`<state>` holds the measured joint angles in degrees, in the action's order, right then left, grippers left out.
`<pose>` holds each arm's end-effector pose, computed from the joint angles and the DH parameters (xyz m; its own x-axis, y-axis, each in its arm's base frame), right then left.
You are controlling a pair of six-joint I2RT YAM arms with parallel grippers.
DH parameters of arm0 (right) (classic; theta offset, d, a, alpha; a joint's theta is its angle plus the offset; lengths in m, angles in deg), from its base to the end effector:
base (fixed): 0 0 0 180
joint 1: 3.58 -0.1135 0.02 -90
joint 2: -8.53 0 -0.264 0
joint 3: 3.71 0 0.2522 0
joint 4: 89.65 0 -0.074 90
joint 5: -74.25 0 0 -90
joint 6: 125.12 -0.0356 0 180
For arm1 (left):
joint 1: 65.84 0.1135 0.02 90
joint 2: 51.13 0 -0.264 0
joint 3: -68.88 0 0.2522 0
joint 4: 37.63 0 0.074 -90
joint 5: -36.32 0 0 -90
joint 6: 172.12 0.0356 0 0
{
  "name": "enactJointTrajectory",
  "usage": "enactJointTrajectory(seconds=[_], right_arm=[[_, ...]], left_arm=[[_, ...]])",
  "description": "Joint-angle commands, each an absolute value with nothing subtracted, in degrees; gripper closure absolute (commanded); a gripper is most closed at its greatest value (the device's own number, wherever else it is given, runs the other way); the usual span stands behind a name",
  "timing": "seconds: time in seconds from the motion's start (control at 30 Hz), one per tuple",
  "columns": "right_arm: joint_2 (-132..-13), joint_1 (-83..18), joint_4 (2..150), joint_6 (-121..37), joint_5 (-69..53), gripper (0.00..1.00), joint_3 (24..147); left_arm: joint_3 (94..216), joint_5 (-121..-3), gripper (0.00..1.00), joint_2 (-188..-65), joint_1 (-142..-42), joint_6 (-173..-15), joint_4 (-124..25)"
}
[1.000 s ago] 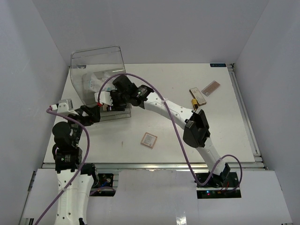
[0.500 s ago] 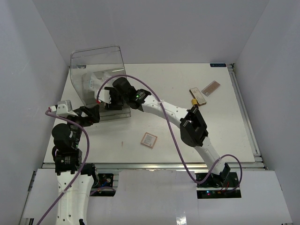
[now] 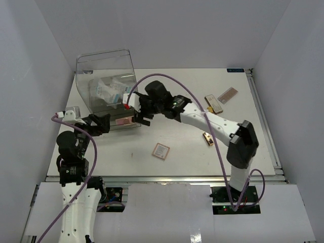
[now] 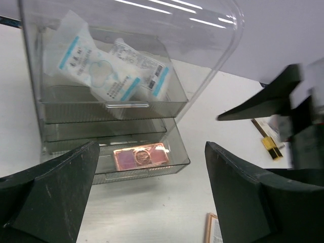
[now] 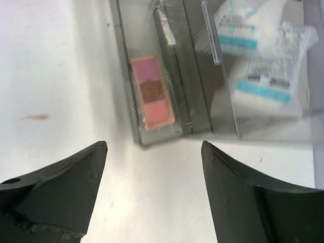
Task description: Organize the makeup
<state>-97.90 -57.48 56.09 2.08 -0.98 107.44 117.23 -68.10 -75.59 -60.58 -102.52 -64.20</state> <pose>0.2521 0.3611 0.3340 0.3200 -0.5534 -0.7690 -0.9020 0.0702 -0.4259 0.1190 0.0020 0.3199 -0.0990 -0.3481 -0.9322 0.1327 0.9238 -0.3591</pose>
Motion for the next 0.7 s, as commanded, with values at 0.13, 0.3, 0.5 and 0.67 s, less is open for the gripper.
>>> enactJointTrajectory(seconds=[0.13,0.3,0.5,0.67], right_arm=[[-65.25,-35.69,60.66,-4.78,27.57,0.08,72.86],[-53.83,-20.07,64.04,-7.24,37.68,0.06,57.29],[-48.15,-6.12,66.06,-11.1,43.09,0.02,53.94],[-48.32,-0.66,66.55,-12.57,45.33,0.1,53.23]], left_arm=[[117.01,-91.95,0.07,-87.5,-67.07,-107.16,-62.65],[118.77,-75.19,0.05,-96.57,-93.9,-107.96,-64.49],[127.89,-48.01,0.02,-115.84,-117.96,-108.92,-71.78],[132.67,-39.55,0.02,-129.59,-122.23,-107.45,-75.17]])
